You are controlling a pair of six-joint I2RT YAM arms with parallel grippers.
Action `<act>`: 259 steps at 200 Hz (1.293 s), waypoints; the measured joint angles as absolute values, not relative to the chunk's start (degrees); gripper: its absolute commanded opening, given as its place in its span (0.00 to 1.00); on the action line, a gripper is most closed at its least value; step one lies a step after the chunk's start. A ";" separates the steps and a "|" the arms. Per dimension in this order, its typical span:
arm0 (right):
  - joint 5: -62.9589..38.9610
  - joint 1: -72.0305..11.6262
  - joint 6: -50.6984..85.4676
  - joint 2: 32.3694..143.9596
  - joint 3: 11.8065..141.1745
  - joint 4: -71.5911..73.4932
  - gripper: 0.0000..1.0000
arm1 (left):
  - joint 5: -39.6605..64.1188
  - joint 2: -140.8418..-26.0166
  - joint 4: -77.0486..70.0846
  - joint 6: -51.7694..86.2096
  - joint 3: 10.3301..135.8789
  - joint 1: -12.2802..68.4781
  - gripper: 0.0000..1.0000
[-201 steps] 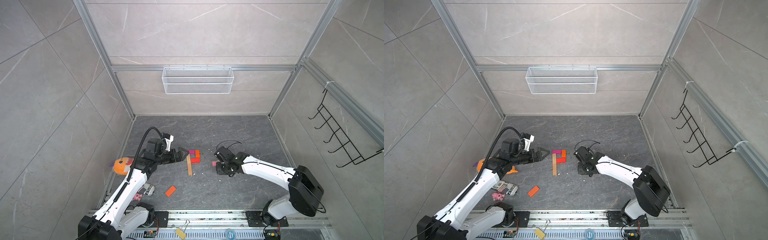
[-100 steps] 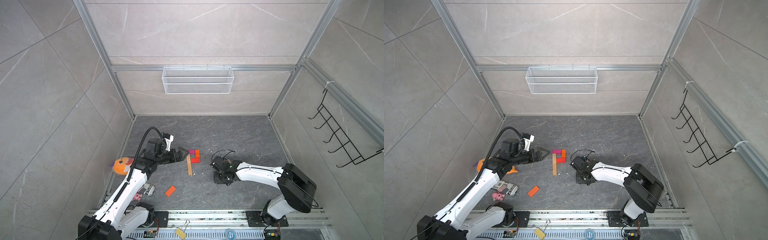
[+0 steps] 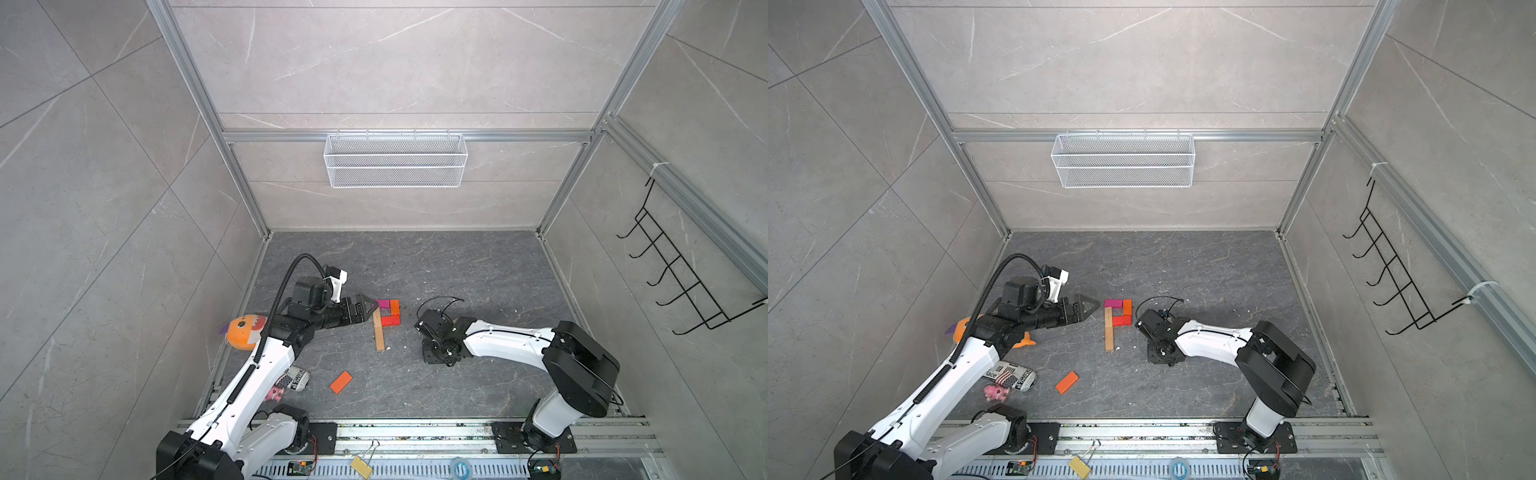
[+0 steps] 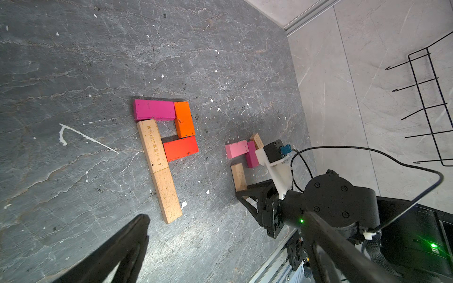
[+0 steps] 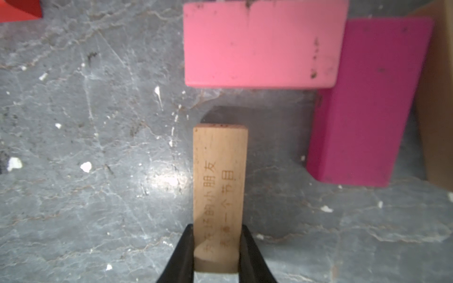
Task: Assemble the letter p with building blocks
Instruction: Assemble the building block at the center of the board.
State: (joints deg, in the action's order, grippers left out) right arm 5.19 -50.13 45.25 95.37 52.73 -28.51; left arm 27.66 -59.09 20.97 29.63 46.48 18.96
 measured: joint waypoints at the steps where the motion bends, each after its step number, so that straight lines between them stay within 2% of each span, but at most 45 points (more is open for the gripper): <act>1: 5.21 -50.13 45.25 95.39 52.77 -28.51 0.19 | 27.66 -59.09 20.97 29.63 46.48 18.96 1.00; 259: 6.44 -49.10 43.92 98.15 55.90 -29.76 0.20 | 28.71 -59.09 20.95 29.85 46.46 18.96 1.00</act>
